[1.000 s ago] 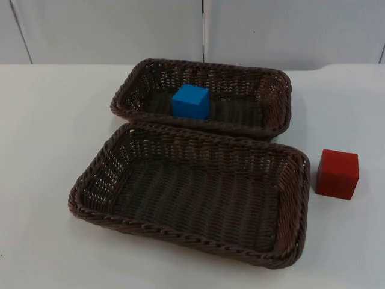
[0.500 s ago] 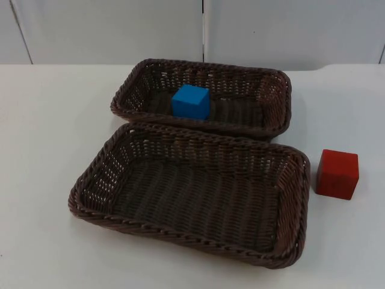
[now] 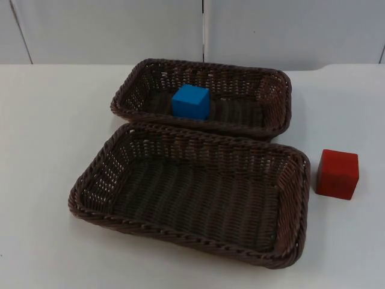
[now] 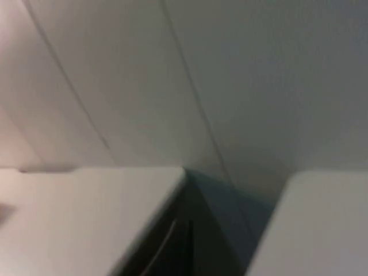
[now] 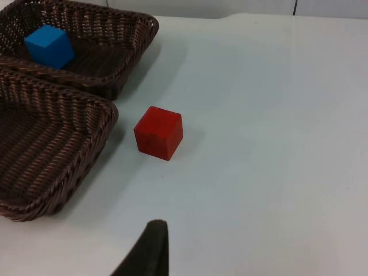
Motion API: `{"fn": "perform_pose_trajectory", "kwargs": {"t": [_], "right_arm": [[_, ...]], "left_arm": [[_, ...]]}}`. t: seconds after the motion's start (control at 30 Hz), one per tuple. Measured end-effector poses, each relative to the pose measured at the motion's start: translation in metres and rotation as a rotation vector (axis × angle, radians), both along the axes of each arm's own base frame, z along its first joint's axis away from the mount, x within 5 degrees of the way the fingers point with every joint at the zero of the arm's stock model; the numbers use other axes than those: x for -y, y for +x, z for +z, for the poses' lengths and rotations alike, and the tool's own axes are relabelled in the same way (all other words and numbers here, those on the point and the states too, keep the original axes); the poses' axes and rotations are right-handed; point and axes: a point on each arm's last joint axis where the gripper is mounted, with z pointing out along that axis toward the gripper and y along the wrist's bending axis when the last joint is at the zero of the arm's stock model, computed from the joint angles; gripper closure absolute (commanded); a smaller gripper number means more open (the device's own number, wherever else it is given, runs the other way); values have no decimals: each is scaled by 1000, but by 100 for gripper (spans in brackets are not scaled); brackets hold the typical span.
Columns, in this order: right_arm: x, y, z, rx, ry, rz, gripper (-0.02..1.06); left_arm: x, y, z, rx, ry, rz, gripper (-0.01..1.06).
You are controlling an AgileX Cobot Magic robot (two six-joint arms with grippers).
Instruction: Pick up one cube with the left hand and place it into the upper basket. Pick up one cube with the right hand and place it into the lower basket.
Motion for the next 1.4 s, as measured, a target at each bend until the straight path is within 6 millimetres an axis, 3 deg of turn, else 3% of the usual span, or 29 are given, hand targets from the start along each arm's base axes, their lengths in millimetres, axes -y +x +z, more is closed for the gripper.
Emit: {"fn": "perform_pose_trajectory", "kwargs": {"t": [0.17, 0.33, 0.6, 0.8, 0.9, 1.03, 1.23, 1.4], "right_arm": [[0, 0, 0, 0, 0, 0, -1], [0, 0, 0, 0, 0, 0, -1], [0, 0, 0, 0, 0, 0, -1], [0, 0, 0, 0, 0, 0, -1], [0, 0, 0, 0, 0, 0, -1], [0, 0, 0, 0, 0, 0, -1], [0, 0, 0, 0, 0, 0, -1], [0, 0, 0, 0, 0, 0, -1]], "left_arm": [[17, -5, -15, -118, -146, -141, 17], [32, -32, -14, -88, -270, -340, 17], [50, -69, -19, -138, -331, -616, 17], [51, -90, -26, -158, -317, -671, 17], [51, -94, -37, -164, -323, -679, 17], [51, -101, -68, -195, -337, -686, 17], [49, -116, -92, -147, -346, -700, 17], [49, -117, -112, -185, -361, -693, 17]]}}
